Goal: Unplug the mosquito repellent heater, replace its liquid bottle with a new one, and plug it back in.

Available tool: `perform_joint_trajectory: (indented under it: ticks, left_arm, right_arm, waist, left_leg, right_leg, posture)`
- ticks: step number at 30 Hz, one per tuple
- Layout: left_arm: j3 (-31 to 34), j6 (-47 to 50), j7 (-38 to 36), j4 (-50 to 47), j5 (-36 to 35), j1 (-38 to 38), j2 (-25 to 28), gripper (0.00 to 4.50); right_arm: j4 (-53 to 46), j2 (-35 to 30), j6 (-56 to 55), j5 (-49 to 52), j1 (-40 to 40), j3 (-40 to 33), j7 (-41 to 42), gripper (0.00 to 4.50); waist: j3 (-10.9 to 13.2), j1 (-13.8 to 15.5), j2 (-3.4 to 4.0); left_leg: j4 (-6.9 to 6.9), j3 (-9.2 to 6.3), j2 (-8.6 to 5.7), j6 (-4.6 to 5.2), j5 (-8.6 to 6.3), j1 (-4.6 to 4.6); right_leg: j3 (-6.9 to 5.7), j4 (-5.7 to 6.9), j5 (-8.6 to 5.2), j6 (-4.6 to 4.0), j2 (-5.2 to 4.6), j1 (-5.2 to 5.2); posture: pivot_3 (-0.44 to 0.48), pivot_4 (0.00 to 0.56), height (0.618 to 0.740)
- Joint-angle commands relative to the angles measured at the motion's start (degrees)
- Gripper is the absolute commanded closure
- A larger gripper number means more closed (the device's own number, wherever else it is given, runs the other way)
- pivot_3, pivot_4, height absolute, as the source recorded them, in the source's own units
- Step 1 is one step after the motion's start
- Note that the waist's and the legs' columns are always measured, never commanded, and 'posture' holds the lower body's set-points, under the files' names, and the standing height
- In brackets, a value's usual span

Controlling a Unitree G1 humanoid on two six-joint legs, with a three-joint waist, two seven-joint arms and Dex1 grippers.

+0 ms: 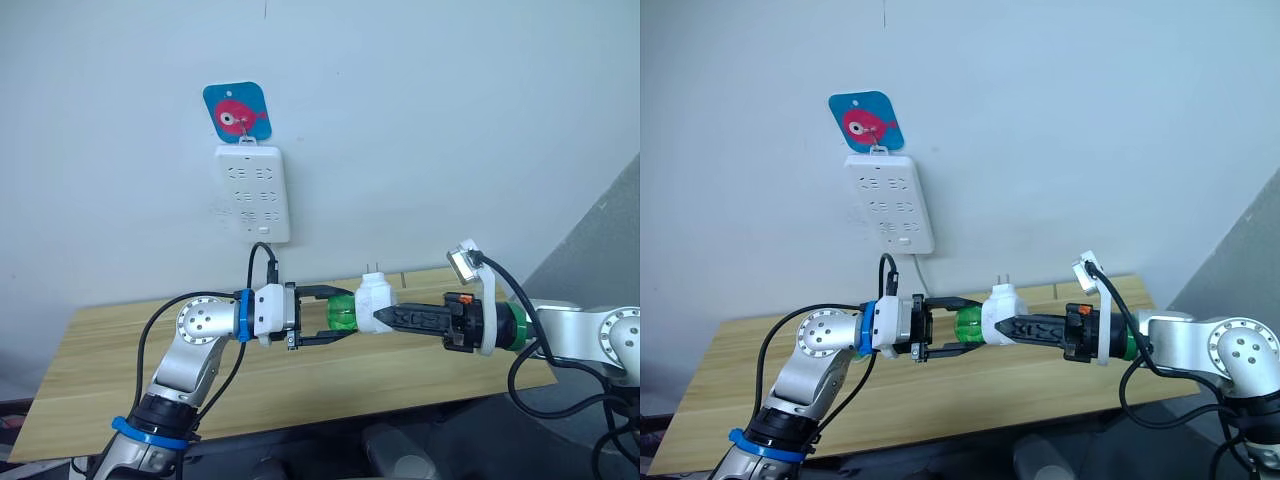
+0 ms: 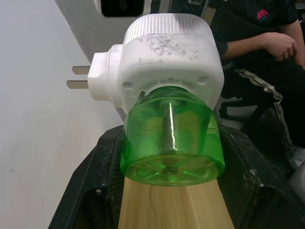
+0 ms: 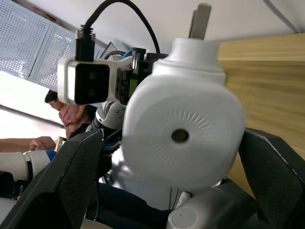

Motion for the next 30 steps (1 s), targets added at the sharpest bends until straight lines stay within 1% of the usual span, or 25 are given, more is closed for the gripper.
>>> perform_joint_trajectory:
  ticks: [1,4,7,9,10,12,14,18,20,21,22,24,26,28,30]
  left_arm:
    - [-0.42,-1.72,-0.4,-2.2,-0.02,-0.53,0.42,2.22]
    - [-0.47,-1.36,-0.04,-2.86,-0.08,-0.36,0.41,2.22]
    - [-0.46,-0.6,0.39,-3.52,-0.33,-0.08,0.42,2.22]
    - [-0.52,-0.43,0.45,-3.8,-0.34,-0.19,0.43,2.22]
    - [-0.57,0.07,0.45,-4.09,-0.51,-0.28,0.54,2.22]
    - [-0.71,1.63,0.15,-4.7,-1.09,-0.48,1.04,2.22]
    - [-1.09,6.73,-1.61,-6.57,-3.01,-0.58,3.38,2.22]
    - [-1.67,29.2,-1.1,-11.57,-10.8,-2.38,9.75,2.22]
    - [-1.08,47.53,-0.55,-12.08,-20.62,-5.54,13.6,2.22]
    - [-0.79,53.93,-0.25,-12.19,-24.08,-6.78,14.83,2.22]
    - [-1.02,57.62,-1.53,-12.14,-26.05,-8.0,16.12,2.22]
    - [-1.26,62.0,-2.81,-11.63,-28.32,-10.47,17.15,2.22]
    - [-1.41,64.75,-3.21,-10.22,-29.27,-12.9,16.91,2.22]
    - [-0.7,63.38,-2.41,-8.44,-27.83,-13.65,15.51,2.22]
    - [-1.48,60.07,-4.67,-8.5,-25.33,-13.36,16.03,1.51]
  right_arm:
    - [0.43,1.0,-0.38,1.44,-1.98,0.82,-0.57,0.0]
    - [0.83,1.85,-0.34,1.44,-2.88,1.2,-0.77,0.0]
    - [1.06,1.99,0.06,1.44,-3.28,1.46,-0.38,0.58]
    - [1.12,2.0,0.37,1.44,-3.46,1.62,0.12,1.24]
    - [1.07,2.05,0.44,1.44,-3.61,1.69,0.28,1.49]
    - [0.97,2.1,0.59,1.44,-3.86,1.75,0.59,1.51]
    - [0.68,2.2,0.67,1.08,-4.23,1.64,1.05,1.51]
    - [-0.12,2.18,1.63,-1.51,-5.03,1.04,3.56,1.51]
    - [-1.18,2.0,2.67,-4.41,-5.4,0.65,6.69,1.51]
    - [-1.56,1.92,3.08,-5.63,-5.51,0.53,7.96,1.51]
    - [-1.94,1.93,3.41,-6.74,-5.62,0.48,9.23,1.51]
    - [-2.44,2.29,3.57,-7.91,-5.81,0.56,10.81,1.51]
    - [-2.79,2.74,3.41,-8.55,-5.73,0.73,11.51,1.51]
    - [-2.63,3.14,3.12,-8.61,-5.52,0.68,11.4,1.51]
    - [-2.33,3.33,2.69,-8.0,-5.16,0.46,10.81,1.51]
  waist:
    - [0.0,0.11,0.0]
    - [0.01,0.31,-0.01]
    - [0.02,0.71,-0.01]
    - [0.02,1.0,-0.01]
    - [0.02,1.1,0.0]
    - [0.03,1.17,-0.01]
    - [0.1,1.17,-0.02]
    - [0.29,1.18,0.0]
    - [0.46,1.22,-0.02]
    - [0.53,1.23,0.0]
    - [0.6,1.23,0.0]
    - [0.65,1.24,0.01]
    - [0.83,1.33,-0.02]
    - [0.97,1.38,-0.02]
    - [1.14,1.4,-0.03]
  left_leg:
    - [0.0,0.0,0.0,0.0,0.0,0.0]
    - [-0.01,0.0,0.0,0.0,0.0,-0.01]
    - [-0.02,0.0,0.01,0.0,0.0,-0.01]
    - [-0.02,0.0,0.01,0.0,0.0,-0.01]
    - [-0.02,-0.01,0.01,0.0,0.0,-0.01]
    - [-0.02,0.0,0.01,0.0,0.0,-0.01]
    - [-0.02,0.0,0.01,0.0,0.0,-0.01]
    - [-0.04,-0.05,0.05,0.0,0.0,-0.02]
    - [-0.04,-0.06,0.05,0.0,0.0,-0.02]
    - [-0.04,-0.1,0.05,0.0,0.0,-0.02]
    - [-0.04,-0.11,0.05,0.0,0.0,-0.03]
    - [-0.08,-0.11,0.05,0.01,-0.01,-0.02]
    - [-0.12,-0.11,0.05,0.01,-0.01,-0.04]
    - [-0.12,-0.11,0.05,0.01,-0.01,-0.05]
    - [-0.12,-0.11,0.05,0.01,-0.01,-0.05]
  right_leg:
    - [-0.01,0.0,0.0,0.0,0.0,0.0]
    - [-0.01,-0.01,0.0,0.0,0.0,0.0]
    - [-0.01,-0.01,0.0,0.0,0.0,-0.02]
    - [-0.01,-0.01,0.0,0.0,0.0,-0.02]
    - [-0.01,-0.02,0.0,0.0,0.0,-0.02]
    - [-0.01,-0.02,0.0,0.0,0.0,-0.02]
    - [0.0,-0.02,0.0,0.0,0.0,-0.02]
    - [-0.02,-0.01,0.0,0.0,0.05,-0.04]
    - [-0.05,0.0,0.0,0.0,0.05,-0.04]
    - [-0.09,0.0,-0.01,0.0,0.05,-0.05]
    - [-0.12,0.0,-0.01,0.0,0.06,-0.06]
    - [-0.13,-0.04,-0.02,-0.01,0.06,-0.07]
    - [-0.16,-0.05,-0.04,-0.04,0.07,-0.08]
    - [-0.16,-0.06,-0.04,-0.04,0.08,-0.09]
    - [-0.15,-0.06,-0.04,-0.04,0.07,-0.1]
  posture:
    - [-0.279,0.072,0.733]
    - [-0.273,0.073,0.733]
    - [-0.273,0.073,0.733]
    - [-0.273,0.073,0.733]
    - [-0.273,0.073,0.733]
    - [-0.273,0.073,0.733]
    - [-0.266,0.078,0.733]
    - [-0.261,0.079,0.733]
    - [-0.258,0.081,0.733]
    - [-0.258,0.081,0.733]
    - [-0.256,0.081,0.733]
    - [-0.255,0.083,0.733]
    - [-0.255,0.083,0.733]
    - [-0.255,0.083,0.733]
    - [-0.255,0.083,0.733]
